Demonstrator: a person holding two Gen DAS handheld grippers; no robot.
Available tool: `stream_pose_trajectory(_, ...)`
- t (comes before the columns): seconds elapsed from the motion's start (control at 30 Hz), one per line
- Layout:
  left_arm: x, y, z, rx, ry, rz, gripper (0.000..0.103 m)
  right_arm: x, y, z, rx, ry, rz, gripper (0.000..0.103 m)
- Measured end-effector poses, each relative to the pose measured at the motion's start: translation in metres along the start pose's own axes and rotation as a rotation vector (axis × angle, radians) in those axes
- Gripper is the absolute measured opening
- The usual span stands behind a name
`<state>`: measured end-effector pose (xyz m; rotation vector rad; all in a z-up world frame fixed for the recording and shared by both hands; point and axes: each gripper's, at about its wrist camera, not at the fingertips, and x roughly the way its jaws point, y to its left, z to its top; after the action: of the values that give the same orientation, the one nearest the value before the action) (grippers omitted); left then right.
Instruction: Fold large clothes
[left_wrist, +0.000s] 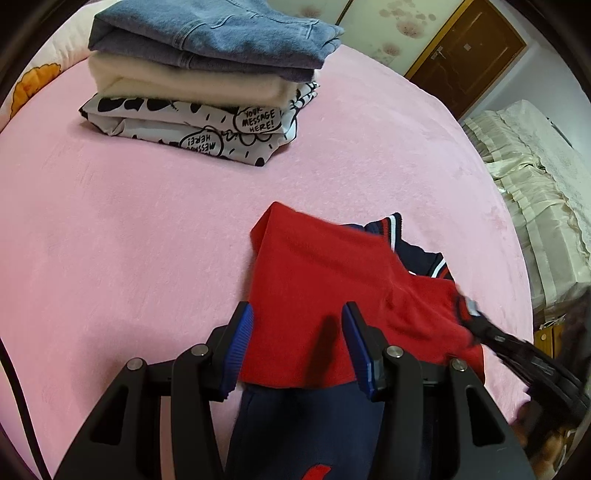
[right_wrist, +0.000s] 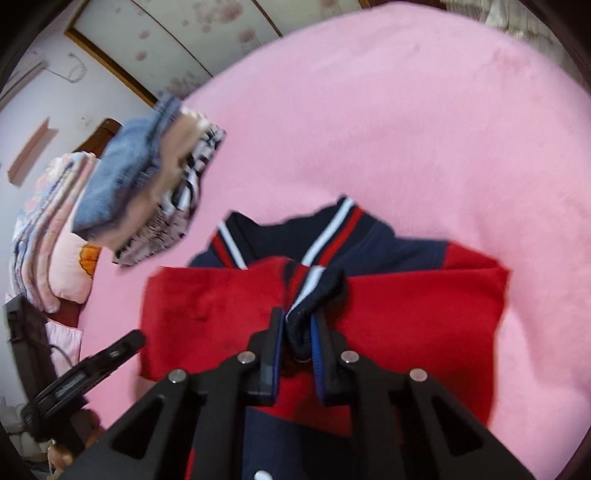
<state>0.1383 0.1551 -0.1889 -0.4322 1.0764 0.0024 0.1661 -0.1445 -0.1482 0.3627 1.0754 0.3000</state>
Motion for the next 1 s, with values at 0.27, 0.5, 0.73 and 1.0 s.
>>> stream_pose_trajectory(0.27, 0.03, -0.008, -0.006, 0.051, 0.076, 0.033, 0.048, -0.014, -0.037, -0.033, 0.05, 0.027, -0.152, 0.013)
stream_pose_trajectory(0.5, 0.049, -0.006, -0.011, 0.075, 0.11, 0.059, 0.048, -0.02, -0.031, -0.036, -0.035, -0.093, -0.207, 0.013)
stream_pose_trajectory(0.73, 0.051, -0.007, -0.014, 0.09, 0.12, 0.076, 0.048, 0.001, -0.035, -0.04, -0.067, -0.034, -0.263, 0.016)
stream_pose_trajectory(1.0, -0.007, -0.039, -0.004, 0.166, -0.006, 0.056, 0.048, -0.044, 0.012, -0.041, -0.135, -0.157, -0.227, 0.023)
